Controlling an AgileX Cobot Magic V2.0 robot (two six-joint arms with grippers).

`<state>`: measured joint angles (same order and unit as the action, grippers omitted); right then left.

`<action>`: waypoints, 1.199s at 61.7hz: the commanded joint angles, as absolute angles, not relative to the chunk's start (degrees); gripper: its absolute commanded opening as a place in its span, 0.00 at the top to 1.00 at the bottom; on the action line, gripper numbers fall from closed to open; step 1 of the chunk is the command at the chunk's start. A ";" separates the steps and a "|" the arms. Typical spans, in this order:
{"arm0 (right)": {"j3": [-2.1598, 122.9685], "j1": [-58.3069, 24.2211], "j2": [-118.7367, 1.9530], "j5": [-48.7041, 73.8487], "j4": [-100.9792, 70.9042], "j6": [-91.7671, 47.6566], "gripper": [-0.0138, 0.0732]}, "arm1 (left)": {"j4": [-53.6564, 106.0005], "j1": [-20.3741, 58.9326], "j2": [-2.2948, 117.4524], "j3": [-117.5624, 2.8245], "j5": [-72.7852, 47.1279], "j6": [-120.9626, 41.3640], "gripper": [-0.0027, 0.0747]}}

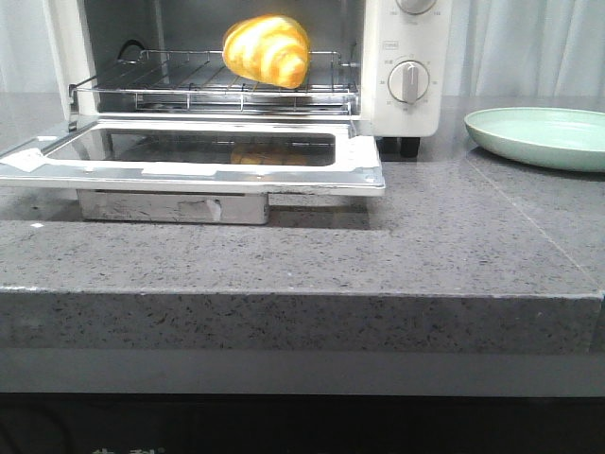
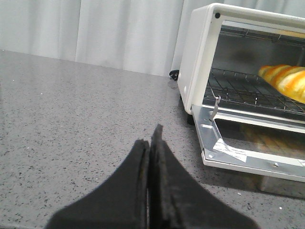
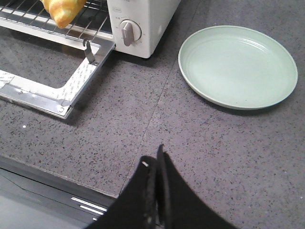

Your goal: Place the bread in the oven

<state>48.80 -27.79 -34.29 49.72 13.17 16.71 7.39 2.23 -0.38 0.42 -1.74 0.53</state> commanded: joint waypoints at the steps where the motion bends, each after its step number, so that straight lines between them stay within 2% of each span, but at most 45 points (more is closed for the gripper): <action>1: 50.17 -27.45 -34.60 46.06 14.62 16.27 0.92 | 7.13 2.25 -1.51 1.70 2.65 0.80 0.99; 74: 50.17 -27.45 -34.60 46.06 14.62 16.27 0.92 | 4.76 4.68 -1.51 1.70 5.49 0.80 0.99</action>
